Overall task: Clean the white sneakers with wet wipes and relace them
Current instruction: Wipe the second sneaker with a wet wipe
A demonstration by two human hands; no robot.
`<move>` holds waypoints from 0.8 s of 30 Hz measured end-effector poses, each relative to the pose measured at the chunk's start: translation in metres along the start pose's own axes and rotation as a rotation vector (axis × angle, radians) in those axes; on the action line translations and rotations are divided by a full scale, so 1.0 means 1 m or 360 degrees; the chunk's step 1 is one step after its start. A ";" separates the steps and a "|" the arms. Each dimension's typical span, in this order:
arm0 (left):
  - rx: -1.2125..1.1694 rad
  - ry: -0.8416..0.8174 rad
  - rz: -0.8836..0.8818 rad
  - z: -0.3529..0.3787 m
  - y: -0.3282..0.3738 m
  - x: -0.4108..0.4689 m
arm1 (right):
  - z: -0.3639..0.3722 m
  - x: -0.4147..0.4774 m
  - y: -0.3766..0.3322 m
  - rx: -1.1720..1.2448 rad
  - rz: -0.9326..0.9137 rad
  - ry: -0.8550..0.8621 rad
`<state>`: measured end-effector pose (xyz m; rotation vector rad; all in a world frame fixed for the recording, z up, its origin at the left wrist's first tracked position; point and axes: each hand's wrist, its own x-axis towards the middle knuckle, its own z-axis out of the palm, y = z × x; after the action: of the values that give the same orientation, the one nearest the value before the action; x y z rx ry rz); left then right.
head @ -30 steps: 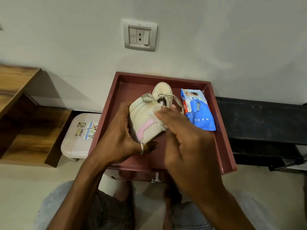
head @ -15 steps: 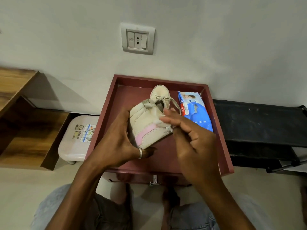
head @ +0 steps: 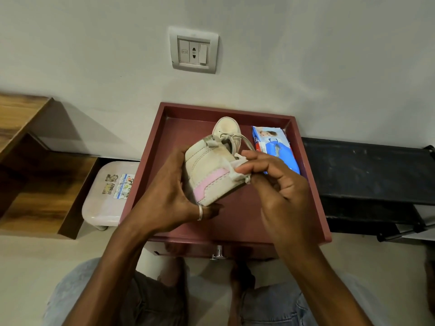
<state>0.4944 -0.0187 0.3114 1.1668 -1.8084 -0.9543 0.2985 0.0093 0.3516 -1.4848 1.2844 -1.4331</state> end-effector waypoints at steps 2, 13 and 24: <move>0.0008 -0.0001 -0.0002 0.000 0.000 0.000 | -0.001 0.001 0.000 -0.0111 -0.0057 0.0061; -0.0107 0.0044 0.0101 -0.001 0.003 -0.002 | 0.024 -0.027 -0.018 -0.1215 -0.1015 -0.0200; 0.0022 -0.0079 0.0034 0.002 0.000 0.001 | -0.003 -0.005 -0.005 -0.0765 -0.0618 0.0179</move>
<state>0.4917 -0.0192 0.3109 1.1396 -1.8661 -0.9677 0.2971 0.0160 0.3556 -2.0878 1.5465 -1.5316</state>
